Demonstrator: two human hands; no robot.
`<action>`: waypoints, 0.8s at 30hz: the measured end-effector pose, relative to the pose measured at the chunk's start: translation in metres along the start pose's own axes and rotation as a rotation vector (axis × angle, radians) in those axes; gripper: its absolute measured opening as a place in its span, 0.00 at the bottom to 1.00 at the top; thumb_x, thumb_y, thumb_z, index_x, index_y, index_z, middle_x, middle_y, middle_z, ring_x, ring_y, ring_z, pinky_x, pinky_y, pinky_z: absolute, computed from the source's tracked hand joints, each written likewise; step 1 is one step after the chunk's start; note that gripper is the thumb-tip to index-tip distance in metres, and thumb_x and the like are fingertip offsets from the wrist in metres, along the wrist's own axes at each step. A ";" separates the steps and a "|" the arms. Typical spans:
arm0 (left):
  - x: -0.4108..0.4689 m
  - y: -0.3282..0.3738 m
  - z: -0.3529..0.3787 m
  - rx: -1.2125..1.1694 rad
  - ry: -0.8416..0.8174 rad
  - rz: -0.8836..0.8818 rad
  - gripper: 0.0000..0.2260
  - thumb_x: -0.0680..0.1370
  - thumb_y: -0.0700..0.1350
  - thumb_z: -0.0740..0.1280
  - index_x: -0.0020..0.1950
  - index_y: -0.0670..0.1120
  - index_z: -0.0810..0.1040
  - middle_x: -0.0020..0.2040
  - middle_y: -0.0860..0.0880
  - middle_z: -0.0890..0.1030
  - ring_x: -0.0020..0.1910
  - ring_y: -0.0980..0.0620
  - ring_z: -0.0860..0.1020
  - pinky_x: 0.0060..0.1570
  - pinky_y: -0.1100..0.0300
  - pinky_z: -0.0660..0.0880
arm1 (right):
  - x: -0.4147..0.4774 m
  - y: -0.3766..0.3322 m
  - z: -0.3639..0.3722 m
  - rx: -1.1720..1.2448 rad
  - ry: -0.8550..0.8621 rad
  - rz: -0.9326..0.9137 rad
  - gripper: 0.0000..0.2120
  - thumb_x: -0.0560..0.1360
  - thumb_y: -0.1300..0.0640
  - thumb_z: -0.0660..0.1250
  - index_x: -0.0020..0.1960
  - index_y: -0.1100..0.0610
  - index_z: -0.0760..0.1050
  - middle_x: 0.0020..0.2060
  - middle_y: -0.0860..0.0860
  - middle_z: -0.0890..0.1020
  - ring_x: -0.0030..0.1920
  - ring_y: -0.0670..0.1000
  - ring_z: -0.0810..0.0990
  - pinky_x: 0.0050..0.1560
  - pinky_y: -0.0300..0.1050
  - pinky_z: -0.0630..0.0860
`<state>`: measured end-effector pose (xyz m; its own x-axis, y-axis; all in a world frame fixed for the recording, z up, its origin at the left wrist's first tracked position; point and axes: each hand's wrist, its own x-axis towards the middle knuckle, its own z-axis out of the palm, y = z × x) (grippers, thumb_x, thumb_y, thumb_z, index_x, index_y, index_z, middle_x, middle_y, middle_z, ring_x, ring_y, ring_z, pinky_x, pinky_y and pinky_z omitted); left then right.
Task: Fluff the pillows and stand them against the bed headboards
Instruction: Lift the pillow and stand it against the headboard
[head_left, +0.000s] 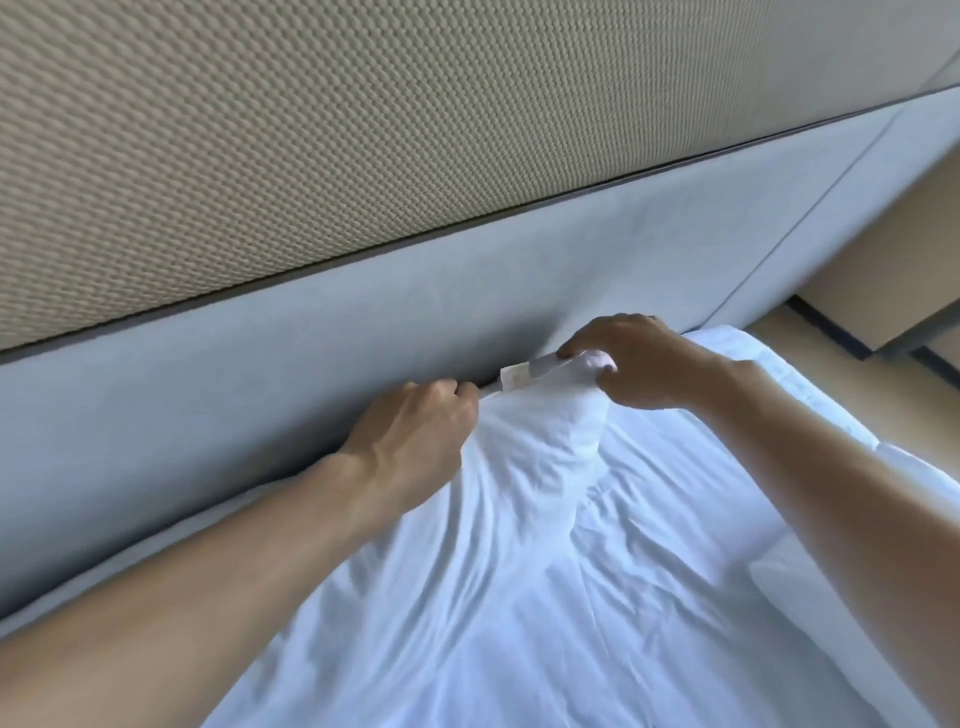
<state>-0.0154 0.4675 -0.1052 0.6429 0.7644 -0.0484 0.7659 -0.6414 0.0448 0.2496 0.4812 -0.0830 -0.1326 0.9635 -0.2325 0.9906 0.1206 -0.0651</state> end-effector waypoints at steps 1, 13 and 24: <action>-0.001 0.000 -0.003 0.017 0.002 0.004 0.11 0.74 0.33 0.58 0.46 0.48 0.62 0.50 0.47 0.78 0.48 0.42 0.80 0.38 0.54 0.66 | -0.001 0.003 -0.001 -0.050 0.043 -0.005 0.18 0.77 0.60 0.62 0.63 0.44 0.78 0.59 0.45 0.81 0.62 0.53 0.76 0.62 0.51 0.70; 0.002 0.000 -0.008 0.122 0.063 -0.022 0.09 0.83 0.44 0.61 0.45 0.48 0.63 0.47 0.44 0.81 0.47 0.40 0.82 0.37 0.54 0.66 | 0.025 -0.012 0.021 -0.088 0.590 0.179 0.14 0.71 0.69 0.66 0.50 0.55 0.82 0.39 0.54 0.85 0.43 0.61 0.81 0.48 0.47 0.71; -0.069 -0.028 -0.009 -0.013 -0.039 -0.052 0.16 0.78 0.60 0.65 0.47 0.48 0.69 0.45 0.50 0.74 0.49 0.42 0.79 0.40 0.52 0.70 | -0.002 -0.073 0.034 0.062 0.616 0.096 0.25 0.66 0.61 0.63 0.64 0.53 0.76 0.60 0.55 0.78 0.62 0.61 0.74 0.69 0.54 0.62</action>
<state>-0.0810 0.4337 -0.0942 0.6019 0.7935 -0.0898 0.7985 -0.5996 0.0540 0.1761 0.4626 -0.1110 0.0200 0.9325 0.3605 0.9907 0.0300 -0.1326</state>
